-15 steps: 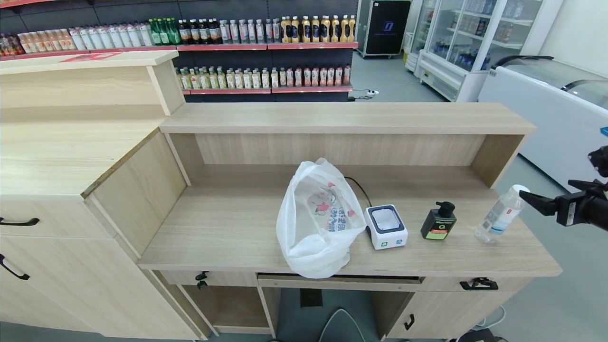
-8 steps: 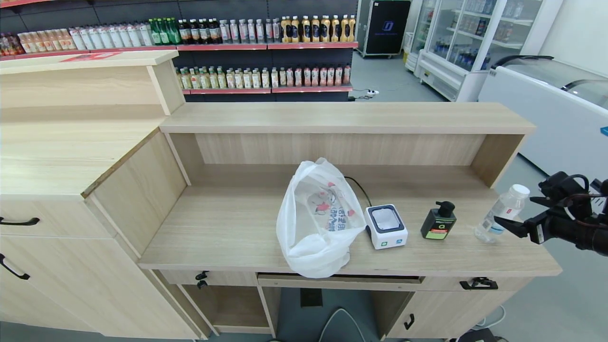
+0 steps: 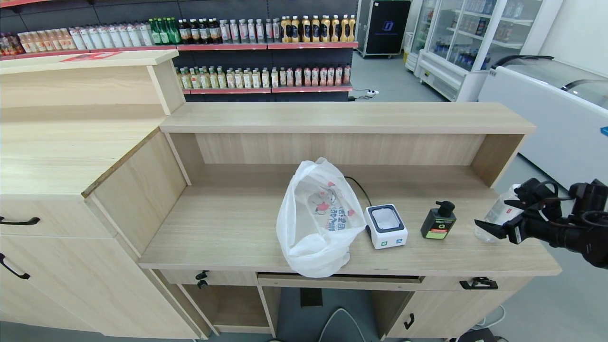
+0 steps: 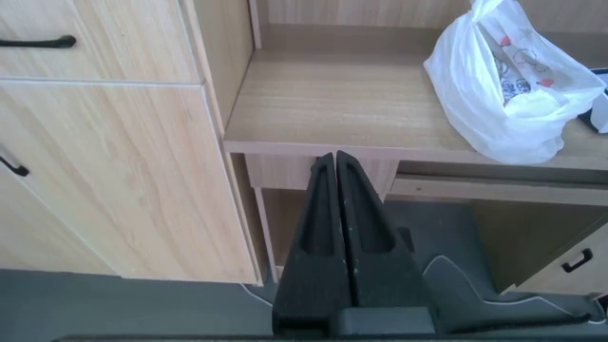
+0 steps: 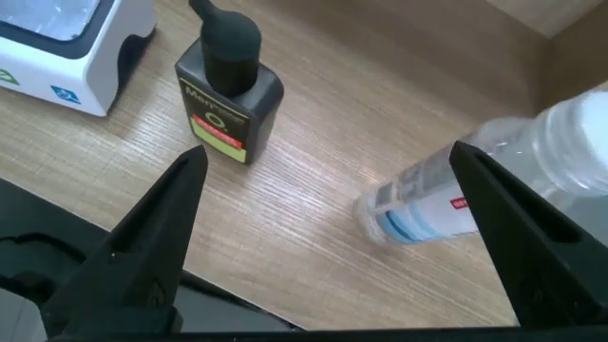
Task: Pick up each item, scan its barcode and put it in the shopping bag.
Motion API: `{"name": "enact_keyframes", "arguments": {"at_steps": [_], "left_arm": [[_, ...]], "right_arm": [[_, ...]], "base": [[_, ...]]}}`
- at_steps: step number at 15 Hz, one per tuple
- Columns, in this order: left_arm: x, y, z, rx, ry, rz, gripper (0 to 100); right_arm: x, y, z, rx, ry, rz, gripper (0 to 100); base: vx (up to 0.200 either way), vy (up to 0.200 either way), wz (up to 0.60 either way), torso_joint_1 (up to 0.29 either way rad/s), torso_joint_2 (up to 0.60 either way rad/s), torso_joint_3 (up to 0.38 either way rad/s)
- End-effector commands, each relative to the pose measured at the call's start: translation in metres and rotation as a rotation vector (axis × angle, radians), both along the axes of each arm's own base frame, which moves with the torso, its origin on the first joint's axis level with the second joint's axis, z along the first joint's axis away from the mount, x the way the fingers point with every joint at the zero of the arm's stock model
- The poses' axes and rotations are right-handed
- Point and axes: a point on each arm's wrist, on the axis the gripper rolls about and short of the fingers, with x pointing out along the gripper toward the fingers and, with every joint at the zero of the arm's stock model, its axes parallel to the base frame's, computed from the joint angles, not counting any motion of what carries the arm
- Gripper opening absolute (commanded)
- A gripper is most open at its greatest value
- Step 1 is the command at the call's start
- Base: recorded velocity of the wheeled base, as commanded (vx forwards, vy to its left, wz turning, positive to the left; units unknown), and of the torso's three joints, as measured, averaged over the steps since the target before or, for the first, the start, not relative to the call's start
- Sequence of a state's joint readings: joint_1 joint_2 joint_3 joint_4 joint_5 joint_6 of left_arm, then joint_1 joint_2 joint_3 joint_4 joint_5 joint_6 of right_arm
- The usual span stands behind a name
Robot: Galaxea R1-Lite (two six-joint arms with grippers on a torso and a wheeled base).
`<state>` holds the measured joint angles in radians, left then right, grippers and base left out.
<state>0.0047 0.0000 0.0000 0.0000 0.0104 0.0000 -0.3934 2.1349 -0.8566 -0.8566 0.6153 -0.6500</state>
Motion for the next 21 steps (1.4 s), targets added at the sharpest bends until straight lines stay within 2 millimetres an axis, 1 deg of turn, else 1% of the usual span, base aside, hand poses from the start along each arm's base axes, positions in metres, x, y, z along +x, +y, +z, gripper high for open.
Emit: {"name": "enact_keyframes", "arguments": {"at_steps": [1, 3, 6, 8, 10, 13, 16, 21], "left_arm": [[0.0, 0.0, 0.0, 0.0, 0.0, 0.0, 0], [0.0, 0.0, 0.0, 0.0, 0.0, 0.0, 0], [0.0, 0.0, 0.0, 0.0, 0.0, 0.0, 0], [0.0, 0.0, 0.0, 0.0, 0.0, 0.0, 0], [0.0, 0.0, 0.0, 0.0, 0.0, 0.0, 0], [0.0, 0.0, 0.0, 0.0, 0.0, 0.0, 0], [0.0, 0.0, 0.0, 0.0, 0.0, 0.0, 0], [0.0, 0.0, 0.0, 0.0, 0.0, 0.0, 0]], "right_arm": [[0.01, 0.003, -0.014, 0.019, 0.019, 0.043, 100], [0.017, 0.002, -0.021, 0.011, 0.019, 0.056, 100], [0.025, 0.008, -0.032, 0.012, 0.033, 0.082, 100], [0.03, 0.016, -0.046, 0.014, 0.045, 0.155, 100], [0.04, 0.023, -0.05, 0.007, 0.031, 0.196, 100], [0.052, 0.023, -0.054, -0.001, 0.015, 0.206, 100], [0.061, 0.022, -0.063, -0.003, 0.012, 0.209, 100], [0.073, 0.037, -0.077, 0.003, 0.028, 0.25, 100]], "base": [[0.0, 0.0, 0.0, 0.0, 0.0, 0.0], [0.0, 0.0, 0.0, 0.0, 0.0, 0.0], [0.0, 0.0, 0.0, 0.0, 0.0, 0.0], [0.0, 0.0, 0.0, 0.0, 0.0, 0.0], [0.0, 0.0, 0.0, 0.0, 0.0, 0.0], [0.0, 0.0, 0.0, 0.0, 0.0, 0.0], [0.0, 0.0, 0.0, 0.0, 0.0, 0.0], [0.0, 0.0, 0.0, 0.0, 0.0, 0.0]]}}
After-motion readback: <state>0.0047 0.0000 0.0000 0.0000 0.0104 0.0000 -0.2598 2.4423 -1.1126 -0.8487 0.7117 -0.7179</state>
